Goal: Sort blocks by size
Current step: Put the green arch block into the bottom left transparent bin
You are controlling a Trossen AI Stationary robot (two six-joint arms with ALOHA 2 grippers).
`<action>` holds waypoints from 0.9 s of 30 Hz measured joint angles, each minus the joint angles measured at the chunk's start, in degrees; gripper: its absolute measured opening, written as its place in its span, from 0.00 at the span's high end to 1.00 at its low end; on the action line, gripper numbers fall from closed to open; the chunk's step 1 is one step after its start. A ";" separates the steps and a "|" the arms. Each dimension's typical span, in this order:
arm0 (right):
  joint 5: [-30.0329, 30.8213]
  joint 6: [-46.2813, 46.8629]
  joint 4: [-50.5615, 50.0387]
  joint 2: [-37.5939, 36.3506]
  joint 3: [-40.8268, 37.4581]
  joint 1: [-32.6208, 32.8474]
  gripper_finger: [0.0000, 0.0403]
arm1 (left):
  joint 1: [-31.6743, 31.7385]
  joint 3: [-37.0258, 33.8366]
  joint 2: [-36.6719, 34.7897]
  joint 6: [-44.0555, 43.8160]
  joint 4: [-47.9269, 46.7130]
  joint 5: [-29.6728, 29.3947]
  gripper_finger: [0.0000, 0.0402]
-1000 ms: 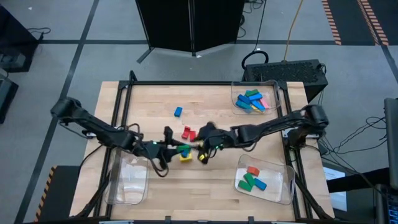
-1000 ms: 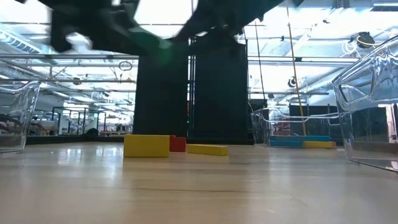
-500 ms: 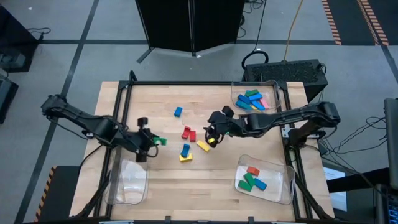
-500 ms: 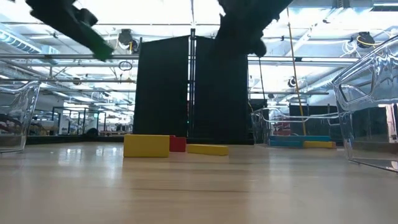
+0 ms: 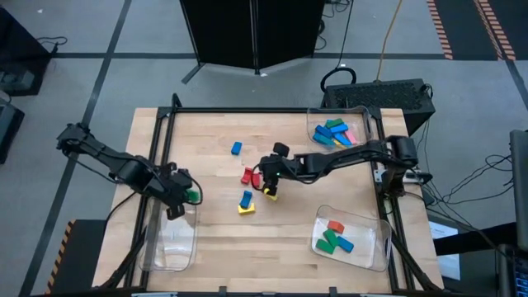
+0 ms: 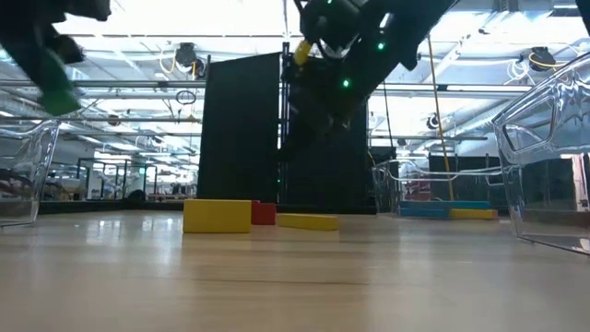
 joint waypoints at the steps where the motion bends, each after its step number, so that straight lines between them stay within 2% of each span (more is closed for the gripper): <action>1: 0.02 -1.75 0.54 0.61 0.00 -0.17 0.60 | -0.66 -0.39 0.00 -1.50 -0.01 0.79 0.67; 11: -0.38 -12.72 -0.50 1.06 1.46 -5.67 0.60 | -7.31 -0.97 0.00 -11.30 -0.03 8.23 0.67; 20: -10.35 -25.04 -1.35 3.87 6.53 -10.74 0.60 | -14.19 -1.04 1.28 -20.64 -0.05 10.32 0.67; 27: -10.76 -31.64 -1.65 4.61 10.74 -12.29 0.60 | -16.26 -4.53 3.80 -21.72 1.00 12.34 0.67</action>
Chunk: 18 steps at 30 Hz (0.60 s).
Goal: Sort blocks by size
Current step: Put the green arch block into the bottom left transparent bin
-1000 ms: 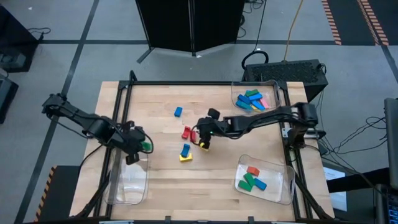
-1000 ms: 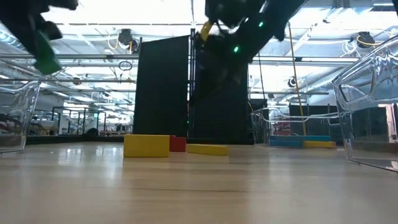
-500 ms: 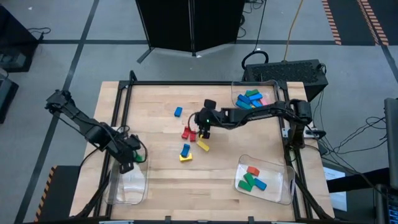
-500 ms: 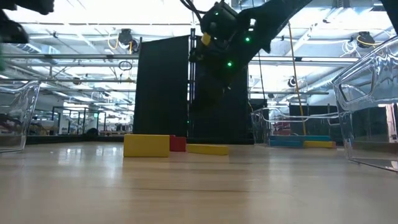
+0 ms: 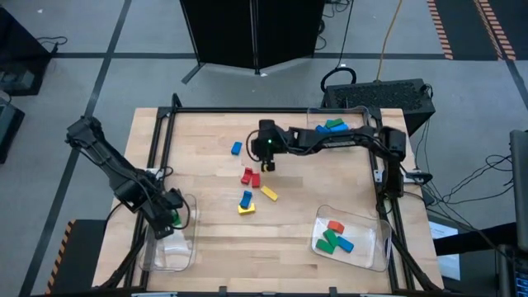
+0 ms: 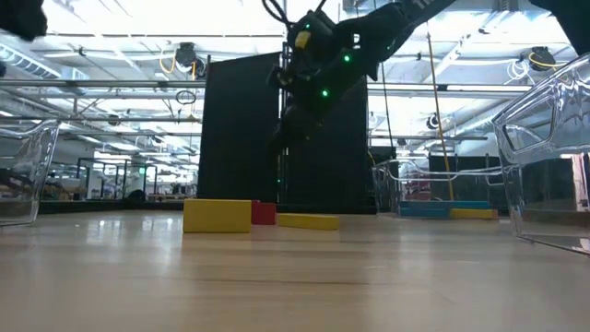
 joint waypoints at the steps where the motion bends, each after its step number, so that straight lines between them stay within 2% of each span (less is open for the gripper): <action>1: -0.22 0.02 -1.06 -0.08 0.64 -0.22 0.60 | 0.00 -1.00 0.22 -0.12 1.19 0.76 0.67; 6: -7.34 1.83 -8.63 -0.04 1.87 -0.89 0.60 | 0.00 -4.94 0.58 -0.09 7.59 1.78 0.67; 10: -10.47 5.67 -11.82 -0.04 1.87 0.26 0.60 | 0.00 -5.79 0.59 0.45 8.16 0.77 0.65; 14: -10.32 7.21 -13.93 -0.04 1.87 2.34 0.59 | 0.00 -5.79 0.59 1.64 8.32 -0.83 0.56; 18: -10.27 8.50 -15.44 -0.04 1.87 3.76 0.54 | 0.00 -5.79 0.59 1.77 8.10 -1.74 0.43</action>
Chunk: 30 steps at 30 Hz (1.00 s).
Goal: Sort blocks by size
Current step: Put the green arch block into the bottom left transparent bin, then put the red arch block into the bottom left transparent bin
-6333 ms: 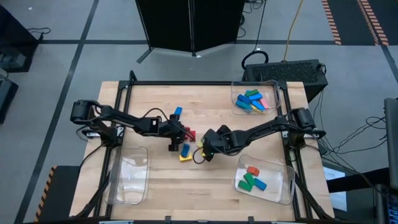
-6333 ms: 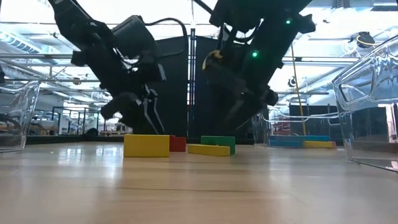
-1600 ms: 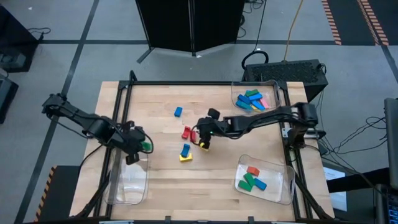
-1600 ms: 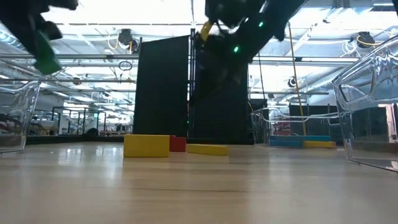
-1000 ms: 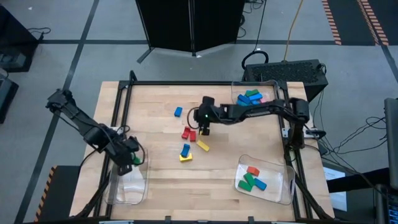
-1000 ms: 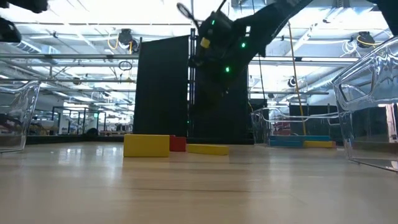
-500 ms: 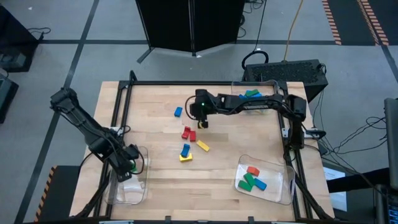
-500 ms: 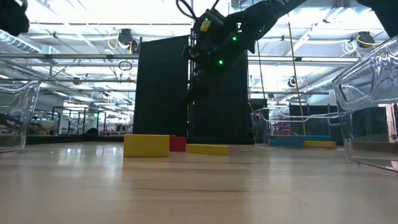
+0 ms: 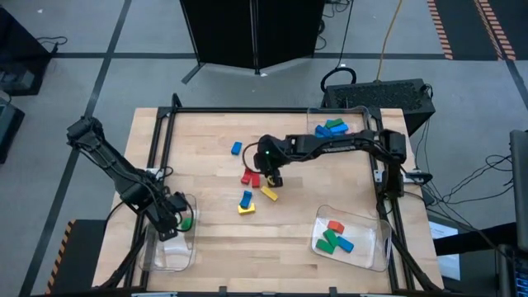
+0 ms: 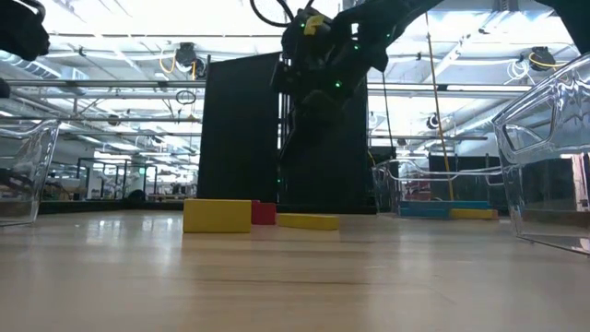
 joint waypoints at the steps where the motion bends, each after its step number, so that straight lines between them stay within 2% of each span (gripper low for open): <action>1: 0.13 0.95 0.12 0.00 0.00 0.23 0.52 | 0.00 0.00 0.00 0.24 -0.34 0.00 0.40; 6: 0.23 8.15 1.99 0.16 0.00 1.63 0.47 | 0.02 0.00 0.00 4.57 -2.31 0.83 0.28; 10: 0.15 15.16 4.06 2.31 0.05 2.85 0.46 | 0.44 0.26 -0.01 5.93 -5.46 5.62 0.27; 13: 0.58 19.88 5.52 4.22 0.04 3.62 0.46 | 0.44 2.05 -0.71 7.96 -5.51 5.51 0.28; 15: 2.25 22.84 7.08 5.33 0.04 4.07 0.47 | 0.44 3.50 -1.29 11.19 -5.62 3.68 0.29; 18: 4.34 21.65 8.45 5.98 -0.02 4.59 0.47 | 0.56 6.28 -2.46 17.03 -5.87 -0.62 0.30; 23: 10.05 20.61 12.24 6.21 -0.02 4.09 0.47 | 2.14 10.81 -3.72 23.94 -10.81 -11.87 0.30; 30: 8.83 26.18 15.44 8.66 0.00 1.67 0.47 | 7.19 15.04 -3.83 29.18 -16.23 -22.40 0.30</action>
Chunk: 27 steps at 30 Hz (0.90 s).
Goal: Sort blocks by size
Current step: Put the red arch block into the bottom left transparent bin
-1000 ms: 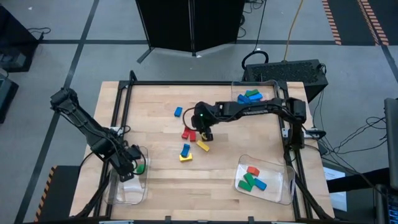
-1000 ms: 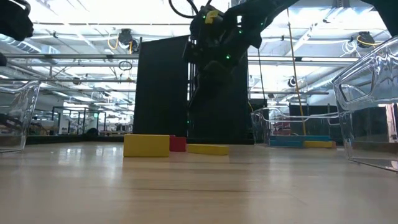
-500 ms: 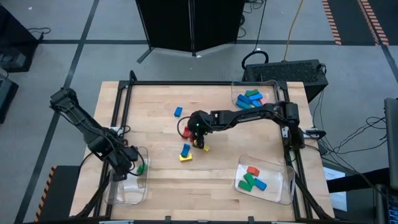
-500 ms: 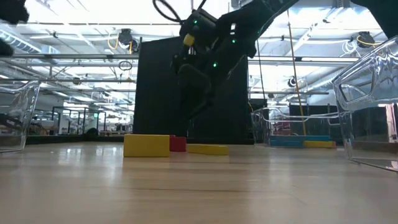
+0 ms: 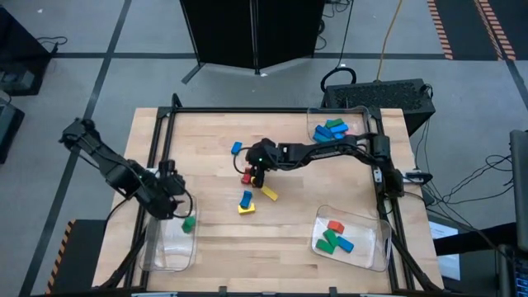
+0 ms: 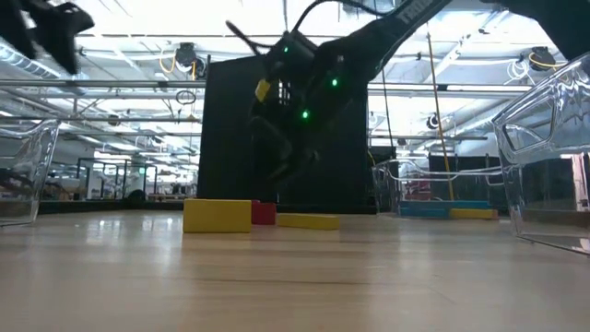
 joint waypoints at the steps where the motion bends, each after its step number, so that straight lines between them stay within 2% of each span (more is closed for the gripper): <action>1: 0.01 0.24 0.29 0.49 0.00 0.01 0.47 | 0.71 0.24 0.01 0.80 -0.12 -1.82 0.30; 7: 0.06 0.52 2.40 2.86 -0.02 0.03 0.49 | 4.48 0.58 0.01 2.37 -0.09 -8.22 0.30; 11: 0.25 1.14 2.72 3.01 -0.02 -0.17 0.54 | 6.13 0.58 0.01 2.37 -0.09 -8.38 0.30; 19: 0.11 1.14 2.11 3.03 -0.02 -0.85 0.71 | 7.57 0.58 0.01 2.37 0.02 -8.20 0.30; 27: -1.46 0.58 2.43 3.48 0.00 -0.76 0.79 | 7.73 0.56 0.01 2.65 0.10 -8.27 0.30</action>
